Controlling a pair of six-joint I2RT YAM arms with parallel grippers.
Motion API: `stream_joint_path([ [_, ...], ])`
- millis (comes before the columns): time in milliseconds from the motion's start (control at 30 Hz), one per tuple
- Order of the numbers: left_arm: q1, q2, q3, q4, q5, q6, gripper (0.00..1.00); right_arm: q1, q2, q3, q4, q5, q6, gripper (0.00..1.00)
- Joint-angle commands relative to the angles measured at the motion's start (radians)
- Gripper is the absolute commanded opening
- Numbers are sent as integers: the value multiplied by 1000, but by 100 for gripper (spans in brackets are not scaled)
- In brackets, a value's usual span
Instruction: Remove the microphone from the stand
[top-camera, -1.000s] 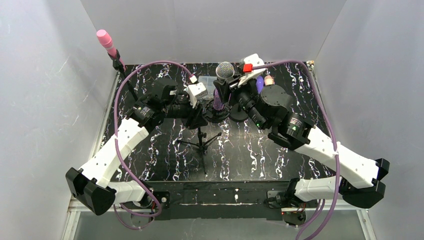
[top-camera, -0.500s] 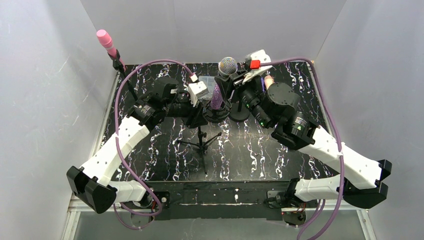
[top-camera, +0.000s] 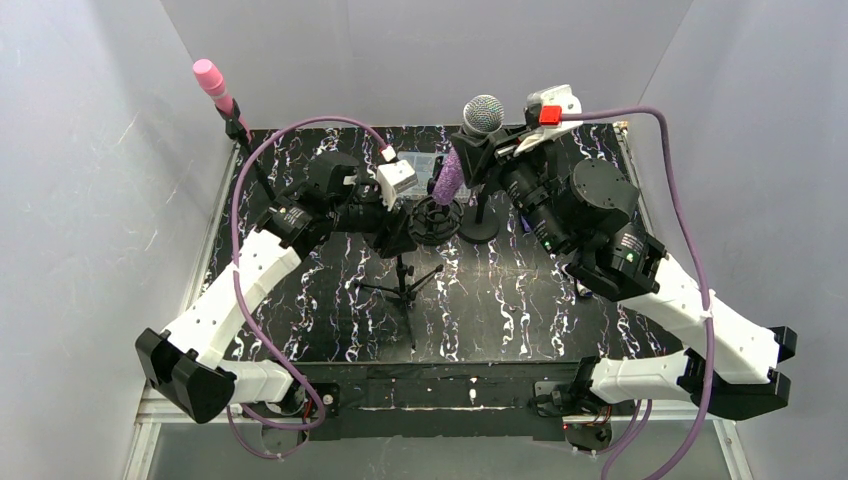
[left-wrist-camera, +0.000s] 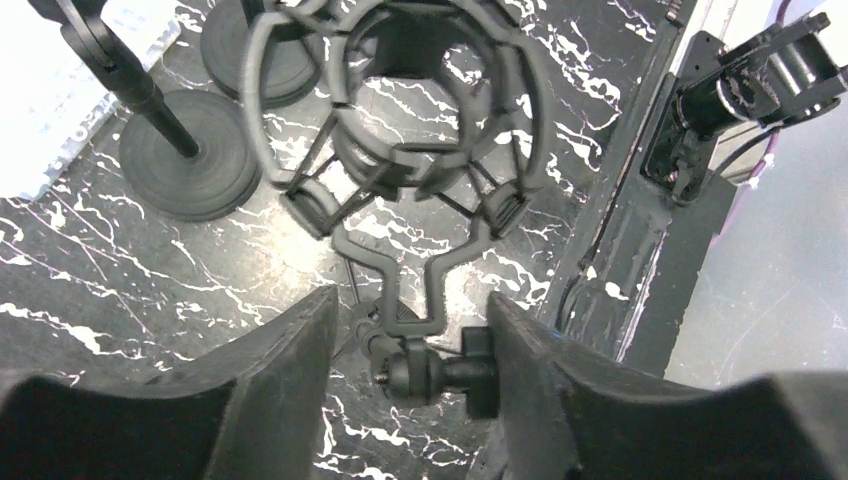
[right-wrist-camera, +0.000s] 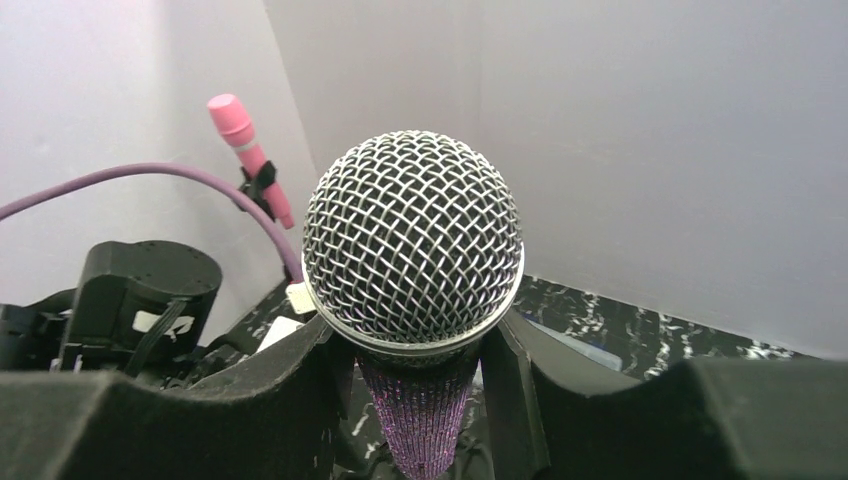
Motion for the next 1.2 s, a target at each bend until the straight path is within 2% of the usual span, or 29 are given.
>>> stream_joint_path([
  [0, -5, -17, 12, -28, -29, -14, 64, 5, 3, 85, -31, 118, -56, 4],
  [33, -6, -24, 8, -19, -33, -17, 70, 5, 4, 85, -43, 139, -63, 4],
  [67, -6, -32, 4, -9, -34, -22, 85, 5, 5, 85, -52, 154, -71, 4],
  [100, -5, -41, 0, 0, -33, -22, 95, 5, 4, 85, -58, 169, -78, 4],
  [133, -5, -50, -4, 13, -35, -25, 98, 5, 4, 85, -65, 184, -85, 4],
  [400, -6, -115, -2, 99, -55, -93, 98, 2, 56, 105, -102, 367, -203, 4],
  [533, -6, -172, 5, 137, -137, -137, 98, -62, 85, 106, -122, 397, -222, 4],
  [633, -6, -211, 16, 147, -209, -157, 98, -201, 110, 109, -187, 319, -150, 3],
  [733, -5, -243, 25, 146, -252, -189, 98, -416, 145, 106, -257, 168, -61, 2],
  [1000, -5, -320, 30, 115, -295, -270, 98, -880, 329, 113, -348, -158, 81, 1],
  [1100, -5, -353, 12, 106, -278, -301, 98, -994, 406, 143, -361, -251, 119, 1],
  [1167, -6, -375, -14, 106, -253, -324, 98, -1022, 497, 208, -402, -267, 126, 1],
])
